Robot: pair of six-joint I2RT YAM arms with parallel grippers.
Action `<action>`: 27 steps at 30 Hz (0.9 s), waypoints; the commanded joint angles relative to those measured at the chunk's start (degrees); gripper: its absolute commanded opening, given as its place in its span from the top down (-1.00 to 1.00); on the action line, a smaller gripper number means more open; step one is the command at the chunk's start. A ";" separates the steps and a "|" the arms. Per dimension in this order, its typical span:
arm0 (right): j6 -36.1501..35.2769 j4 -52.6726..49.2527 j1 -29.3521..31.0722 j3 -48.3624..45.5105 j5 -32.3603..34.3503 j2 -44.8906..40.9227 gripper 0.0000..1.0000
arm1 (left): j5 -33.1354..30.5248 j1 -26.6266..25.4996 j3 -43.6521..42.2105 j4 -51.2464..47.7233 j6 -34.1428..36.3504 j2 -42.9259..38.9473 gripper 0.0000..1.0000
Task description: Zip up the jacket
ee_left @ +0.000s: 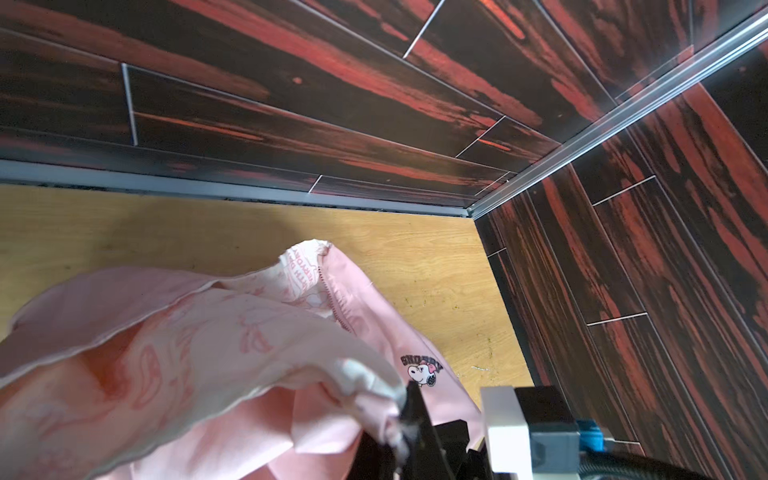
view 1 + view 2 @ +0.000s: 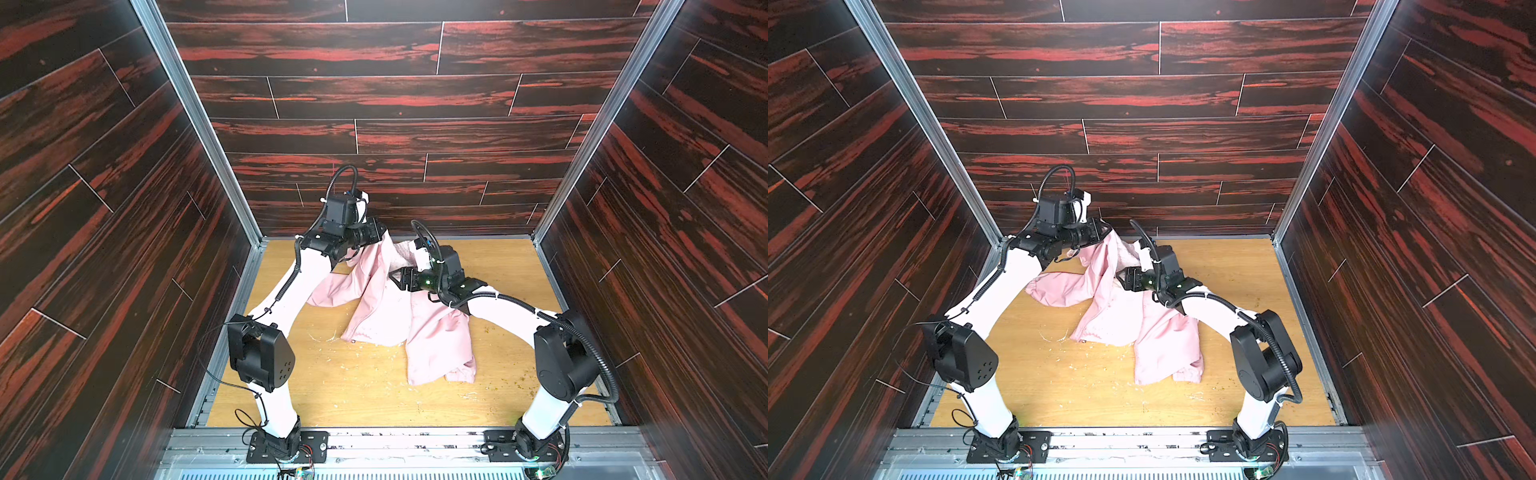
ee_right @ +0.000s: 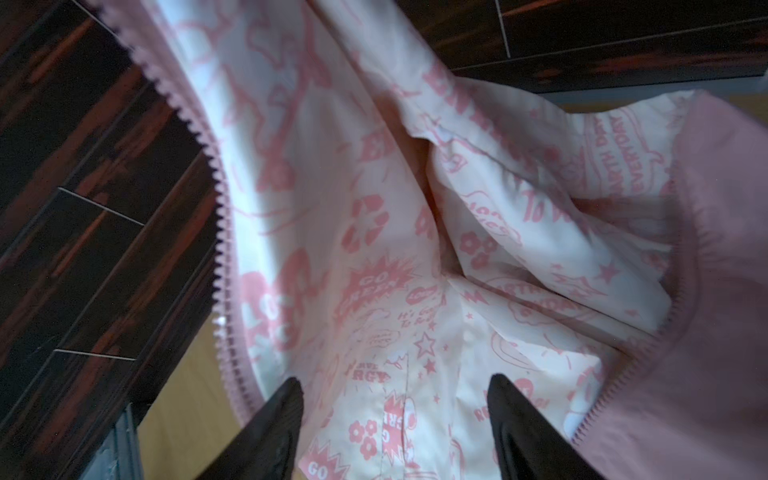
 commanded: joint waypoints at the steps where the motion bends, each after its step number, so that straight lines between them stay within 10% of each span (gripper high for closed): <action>1: 2.44 6.20 0.60 -1.65 -4.07 -0.26 -0.47 | 0.29 -0.30 2.38 0.12 -0.37 -1.07 1.00; 27: 12.86 11.78 7.09 1.83 -5.94 12.39 -0.41 | 0.75 -1.25 8.67 1.62 -3.10 2.08 1.00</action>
